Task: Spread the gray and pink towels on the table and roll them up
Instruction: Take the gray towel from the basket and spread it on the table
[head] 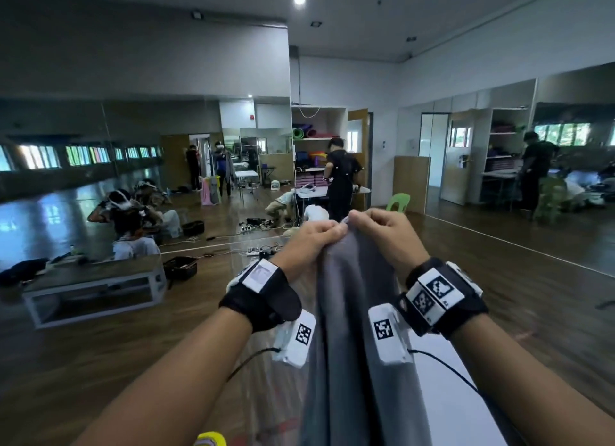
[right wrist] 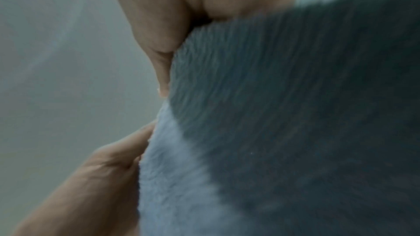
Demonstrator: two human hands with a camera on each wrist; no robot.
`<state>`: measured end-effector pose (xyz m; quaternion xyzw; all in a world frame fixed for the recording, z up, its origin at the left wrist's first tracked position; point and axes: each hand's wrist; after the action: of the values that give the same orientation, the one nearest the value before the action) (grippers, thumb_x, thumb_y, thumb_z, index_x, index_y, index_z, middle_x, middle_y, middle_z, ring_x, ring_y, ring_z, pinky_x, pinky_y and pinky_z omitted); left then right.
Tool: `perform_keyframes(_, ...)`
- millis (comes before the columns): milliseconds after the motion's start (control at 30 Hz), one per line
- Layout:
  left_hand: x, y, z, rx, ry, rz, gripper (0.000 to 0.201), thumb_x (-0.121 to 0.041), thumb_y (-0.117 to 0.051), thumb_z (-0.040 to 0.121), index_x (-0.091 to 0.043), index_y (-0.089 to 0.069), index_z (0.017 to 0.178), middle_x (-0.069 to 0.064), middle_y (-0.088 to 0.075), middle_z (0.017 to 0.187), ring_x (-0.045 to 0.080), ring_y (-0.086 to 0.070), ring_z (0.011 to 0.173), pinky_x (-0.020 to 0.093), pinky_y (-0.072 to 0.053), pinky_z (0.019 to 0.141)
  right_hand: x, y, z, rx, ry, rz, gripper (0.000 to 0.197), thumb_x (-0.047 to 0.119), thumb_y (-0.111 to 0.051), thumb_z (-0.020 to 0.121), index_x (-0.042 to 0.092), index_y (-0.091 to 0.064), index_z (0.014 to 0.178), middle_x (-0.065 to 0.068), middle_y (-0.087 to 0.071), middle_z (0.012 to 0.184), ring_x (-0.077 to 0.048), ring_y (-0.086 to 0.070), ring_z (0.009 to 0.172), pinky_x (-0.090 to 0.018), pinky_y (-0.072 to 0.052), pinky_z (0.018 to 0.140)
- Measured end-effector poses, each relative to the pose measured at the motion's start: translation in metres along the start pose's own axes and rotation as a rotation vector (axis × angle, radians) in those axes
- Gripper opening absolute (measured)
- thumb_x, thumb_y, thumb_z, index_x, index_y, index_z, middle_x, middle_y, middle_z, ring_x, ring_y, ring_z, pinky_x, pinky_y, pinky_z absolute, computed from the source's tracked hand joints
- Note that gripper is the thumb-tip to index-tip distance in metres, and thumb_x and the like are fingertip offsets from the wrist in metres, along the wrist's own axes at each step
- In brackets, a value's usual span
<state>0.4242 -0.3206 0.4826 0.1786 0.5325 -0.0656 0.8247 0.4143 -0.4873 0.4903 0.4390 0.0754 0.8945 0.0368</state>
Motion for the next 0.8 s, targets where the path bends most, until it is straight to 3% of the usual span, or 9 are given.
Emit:
perform_keyframes(100,-0.013,0.022,0.004,-0.234,-0.089,0.069,0.027,-0.02,-0.061,0.09,0.007,-0.065,0.088,0.008,-0.063,0.084,0.01,-0.057,0.076,0.022,-0.044,0.075,-0.023,0.003,-0.024,0.046,-0.137,0.047,0.041,0.041,-0.065,0.083,0.004,-0.062,0.066,-0.009,-0.056,0.069,-0.016,-0.047,0.067,-0.032,-0.035,0.064)
perform_keyframes(167,-0.018,0.025,0.003,-0.28,-0.096,0.084,0.022,-0.016,-0.055,0.094,0.001,-0.068,0.089,0.002,-0.065,0.084,0.001,-0.059,0.073,0.016,-0.045,0.072,-0.03,0.002,-0.034,0.013,-0.155,0.082,0.036,0.037,-0.064,0.086,0.012,-0.058,0.061,-0.004,-0.049,0.066,-0.015,-0.042,0.065,-0.03,-0.031,0.061)
perform_keyframes(267,-0.014,-0.002,-0.007,-0.012,0.084,-0.086,0.026,-0.022,-0.047,0.098,-0.01,-0.069,0.09,0.001,-0.07,0.085,0.008,-0.065,0.077,0.02,-0.05,0.071,-0.016,-0.002,-0.017,-0.046,-0.053,0.033,0.039,0.03,-0.06,0.091,0.007,-0.054,0.061,-0.003,-0.045,0.063,-0.012,-0.039,0.062,-0.029,-0.03,0.059)
perform_keyframes(333,-0.01,-0.013,-0.009,0.043,0.123,-0.211,0.025,-0.015,-0.045,0.098,-0.003,-0.066,0.093,0.005,-0.071,0.084,0.011,-0.066,0.077,0.021,-0.052,0.07,-0.005,-0.005,-0.006,-0.035,-0.029,0.054,0.04,0.031,-0.061,0.09,0.001,-0.058,0.064,-0.006,-0.049,0.065,-0.013,-0.042,0.064,-0.03,-0.033,0.061)
perform_keyframes(433,-0.008,0.005,0.004,-0.154,0.0,-0.061,0.031,-0.014,-0.053,0.094,0.015,-0.061,0.088,0.016,-0.061,0.081,0.017,-0.057,0.072,0.025,-0.047,0.07,-0.012,-0.009,-0.021,0.087,-0.133,0.047,0.042,0.041,-0.062,0.083,0.001,-0.063,0.07,-0.013,-0.059,0.07,-0.017,-0.049,0.065,-0.031,-0.039,0.061)
perform_keyframes(533,-0.005,0.028,0.014,-0.374,-0.045,-0.045,0.025,-0.02,-0.056,0.093,-0.001,-0.063,0.078,0.007,-0.06,0.075,0.012,-0.056,0.067,0.028,-0.044,0.07,-0.031,-0.012,-0.048,0.102,-0.214,0.089,0.037,0.041,-0.061,0.084,0.011,-0.057,0.064,-0.005,-0.049,0.064,-0.015,-0.041,0.061,-0.029,-0.032,0.055)
perform_keyframes(600,0.003,0.027,0.011,-0.257,0.003,-0.076,0.027,-0.03,-0.052,0.095,-0.01,-0.065,0.081,0.005,-0.064,0.079,0.015,-0.059,0.073,0.032,-0.046,0.074,-0.031,-0.01,-0.045,0.032,-0.169,0.104,0.038,0.037,-0.061,0.087,0.013,-0.05,0.06,-0.002,-0.041,0.062,-0.012,-0.036,0.059,-0.028,-0.027,0.054)
perform_keyframes(700,0.014,0.005,0.001,0.096,0.097,-0.045,0.038,-0.031,-0.056,0.092,0.006,-0.062,0.097,0.017,-0.062,0.093,0.023,-0.058,0.084,0.032,-0.048,0.077,-0.016,-0.005,-0.014,0.007,-0.096,0.128,0.048,0.038,-0.062,0.088,-0.006,-0.056,0.069,-0.012,-0.051,0.07,-0.019,-0.045,0.067,-0.033,-0.036,0.064)
perform_keyframes(800,0.007,0.015,0.007,-0.029,0.001,-0.052,0.025,-0.019,-0.06,0.091,0.003,-0.065,0.079,0.011,-0.064,0.079,0.015,-0.058,0.071,0.022,-0.047,0.066,-0.016,-0.003,-0.009,0.064,-0.13,0.139,0.06,0.045,-0.065,0.082,-0.015,-0.06,0.085,-0.026,-0.061,0.081,-0.024,-0.052,0.075,-0.039,-0.041,0.072)
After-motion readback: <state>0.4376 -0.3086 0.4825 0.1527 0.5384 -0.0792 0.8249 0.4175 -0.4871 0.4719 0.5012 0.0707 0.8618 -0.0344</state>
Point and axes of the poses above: each hand's wrist, its own z-axis towards the middle knuckle, its own y-axis out of the back of the hand, x = y × z
